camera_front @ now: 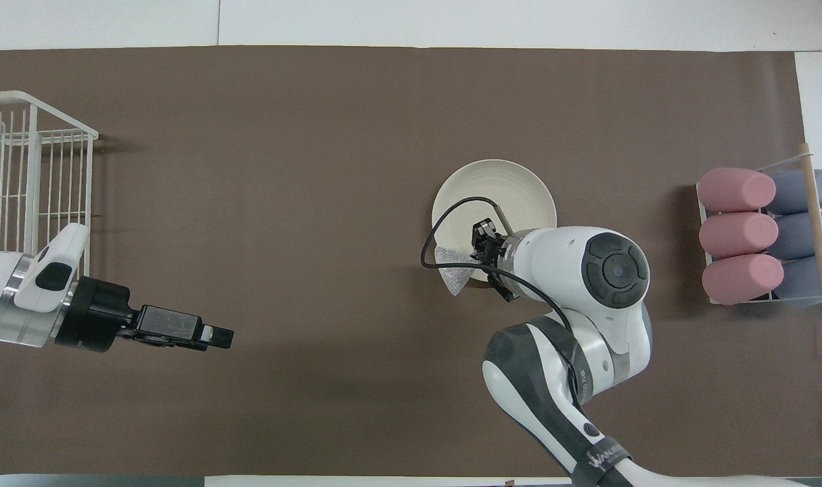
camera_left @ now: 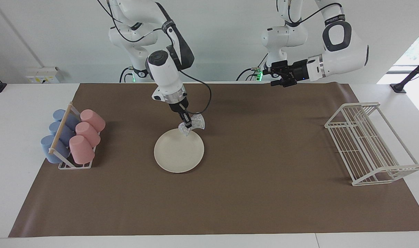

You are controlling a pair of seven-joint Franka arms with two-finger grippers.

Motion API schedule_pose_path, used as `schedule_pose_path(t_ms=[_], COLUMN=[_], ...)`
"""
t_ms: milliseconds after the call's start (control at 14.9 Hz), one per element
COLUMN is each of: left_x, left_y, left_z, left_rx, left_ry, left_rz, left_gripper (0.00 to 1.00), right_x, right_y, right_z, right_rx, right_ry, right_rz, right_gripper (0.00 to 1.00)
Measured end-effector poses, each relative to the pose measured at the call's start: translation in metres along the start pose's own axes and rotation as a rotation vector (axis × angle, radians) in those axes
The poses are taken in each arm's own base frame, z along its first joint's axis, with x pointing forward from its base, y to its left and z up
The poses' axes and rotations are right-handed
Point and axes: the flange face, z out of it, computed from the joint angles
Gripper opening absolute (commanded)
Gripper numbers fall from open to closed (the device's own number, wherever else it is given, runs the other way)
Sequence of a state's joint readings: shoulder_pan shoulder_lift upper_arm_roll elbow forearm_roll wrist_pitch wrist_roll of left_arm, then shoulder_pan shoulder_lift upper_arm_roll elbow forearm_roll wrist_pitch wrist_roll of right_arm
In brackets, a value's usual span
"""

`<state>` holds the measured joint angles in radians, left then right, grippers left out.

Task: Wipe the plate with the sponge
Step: 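Lower the scrubber onto the plate while the left gripper withdraws, then rub the scrubber around the plate surface with the right gripper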

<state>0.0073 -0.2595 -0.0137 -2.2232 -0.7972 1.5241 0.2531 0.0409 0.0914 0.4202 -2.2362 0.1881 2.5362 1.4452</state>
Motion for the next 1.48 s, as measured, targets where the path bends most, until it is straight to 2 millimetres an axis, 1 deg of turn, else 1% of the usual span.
schedule_pose_path(t_ms=[202, 403, 471, 538, 739, 807, 874, 1008, 1076, 1143, 1210, 1412, 1479], left_x=[0.008, 0.013, 0.015, 0.016, 0.020, 0.020, 0.021, 0.021, 0.021, 0.021, 0.021, 0.021, 0.022], left_y=[-0.016, -0.027, -0.031, -0.034, -0.040, -0.041, -0.041, -0.041, -0.041, -0.041, -0.041, -0.040, -0.041], left_z=[-0.012, -0.019, -0.022, -0.024, -0.030, -0.031, -0.031, -0.032, -0.032, -0.032, -0.032, -0.032, -0.032], left_rx=[0.200, 0.340, 0.383, 0.422, 0.514, 0.522, 0.526, 0.529, 0.530, 0.530, 0.530, 0.531, 0.531], left_ry=[0.060, 0.088, 0.097, 0.106, 0.123, 0.125, 0.129, 0.135, 0.136, 0.137, 0.138, 0.139, 0.139], left_rz=[-0.009, 0.000, 0.004, 0.009, 0.017, 0.012, 0.005, -0.005, -0.006, -0.007, -0.007, -0.007, -0.007], left_gripper=[1.00, 1.00, 1.00, 1.00, 1.00, 1.00, 1.00, 1.00, 1.00, 1.00, 1.00, 1.00, 1.00], right_x=[0.021, 0.031, 0.036, 0.046, 0.101, 0.117, 0.124, 0.122, 0.116, 0.107, 0.091, 0.032, 0.022], right_y=[0.014, 0.014, 0.013, 0.012, 0.014, 0.016, 0.017, 0.016, 0.015, 0.013, 0.010, 0.002, 0.002], right_z=[0.036, 0.059, 0.059, 0.057, 0.049, 0.047, 0.047, 0.047, 0.048, 0.049, 0.053, 0.066, 0.069], right_rx=[-0.013, 0.014, 0.026, 0.036, 0.065, 0.068, 0.068, 0.070, 0.074, 0.079, 0.086, 0.125, 0.137], right_ry=[-0.007, -0.014, -0.012, -0.006, 0.025, 0.033, 0.035, 0.033, 0.031, 0.026, 0.019, -0.011, -0.017], right_rz=[-0.010, -0.007, -0.026, -0.053, -0.131, -0.141, -0.144, -0.138, -0.118, -0.093, -0.066, 0.010, 0.015], right_gripper=[0.00, 0.00, 0.00, 0.00, 0.00, 0.00, 0.00, 0.00, 0.00, 0.00, 0.00, 0.00, 0.00])
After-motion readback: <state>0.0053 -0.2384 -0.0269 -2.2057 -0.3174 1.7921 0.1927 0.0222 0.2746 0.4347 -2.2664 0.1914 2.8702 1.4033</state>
